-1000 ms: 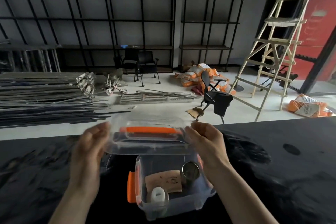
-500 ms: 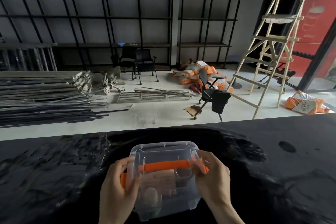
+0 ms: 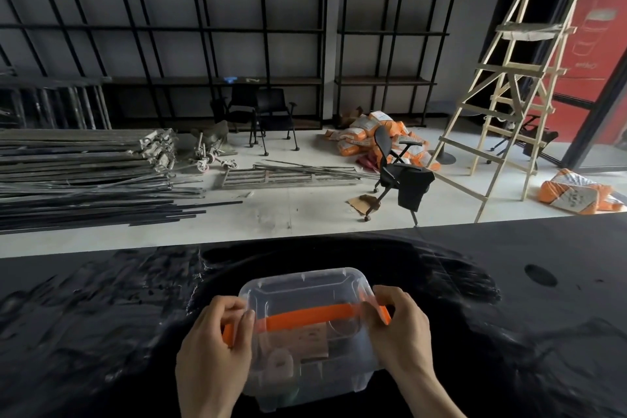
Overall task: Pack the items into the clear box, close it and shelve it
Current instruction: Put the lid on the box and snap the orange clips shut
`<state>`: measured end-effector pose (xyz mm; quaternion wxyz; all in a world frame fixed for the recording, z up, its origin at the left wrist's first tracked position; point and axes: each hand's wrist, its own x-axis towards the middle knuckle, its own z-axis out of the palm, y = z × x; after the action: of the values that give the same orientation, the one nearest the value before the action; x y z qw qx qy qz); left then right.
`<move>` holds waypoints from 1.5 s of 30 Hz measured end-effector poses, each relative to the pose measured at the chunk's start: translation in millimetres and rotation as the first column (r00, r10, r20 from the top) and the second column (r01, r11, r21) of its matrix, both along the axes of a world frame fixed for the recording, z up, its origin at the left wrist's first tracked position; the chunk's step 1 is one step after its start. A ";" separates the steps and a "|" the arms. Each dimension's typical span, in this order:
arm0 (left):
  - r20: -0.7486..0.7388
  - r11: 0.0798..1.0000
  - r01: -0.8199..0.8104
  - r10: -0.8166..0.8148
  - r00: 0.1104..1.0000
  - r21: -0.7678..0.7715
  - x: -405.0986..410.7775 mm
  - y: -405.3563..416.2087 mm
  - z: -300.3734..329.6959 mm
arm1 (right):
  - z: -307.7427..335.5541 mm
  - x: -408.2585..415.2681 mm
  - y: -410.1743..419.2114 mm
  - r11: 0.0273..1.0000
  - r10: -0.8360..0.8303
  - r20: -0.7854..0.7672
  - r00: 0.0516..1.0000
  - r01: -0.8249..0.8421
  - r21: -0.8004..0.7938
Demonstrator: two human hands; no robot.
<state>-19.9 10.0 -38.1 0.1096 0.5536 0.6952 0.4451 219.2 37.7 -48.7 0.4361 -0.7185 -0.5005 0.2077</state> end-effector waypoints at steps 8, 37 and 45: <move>0.110 0.982 -0.033 0.054 0.992 -0.183 -7.2 8.3 -19.6 | -9.6 2.3 1.6 0.983 -0.065 -0.168 0.984 0.035 -0.178; -0.087 0.960 -0.082 0.061 0.994 -0.267 6.5 4.6 17.8 | 17.2 -2.7 -1.3 0.991 -0.031 0.010 0.999 0.032 -0.130; -0.168 0.969 -0.112 0.076 0.983 -0.221 9.0 6.8 6.6 | 22.1 -8.4 -4.8 0.995 -0.014 0.172 0.985 0.030 -0.093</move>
<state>-10.9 16.8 -31.4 0.0960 0.5370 0.7740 0.3214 210.8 32.9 -26.6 0.3588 -0.7591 -0.5178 0.1640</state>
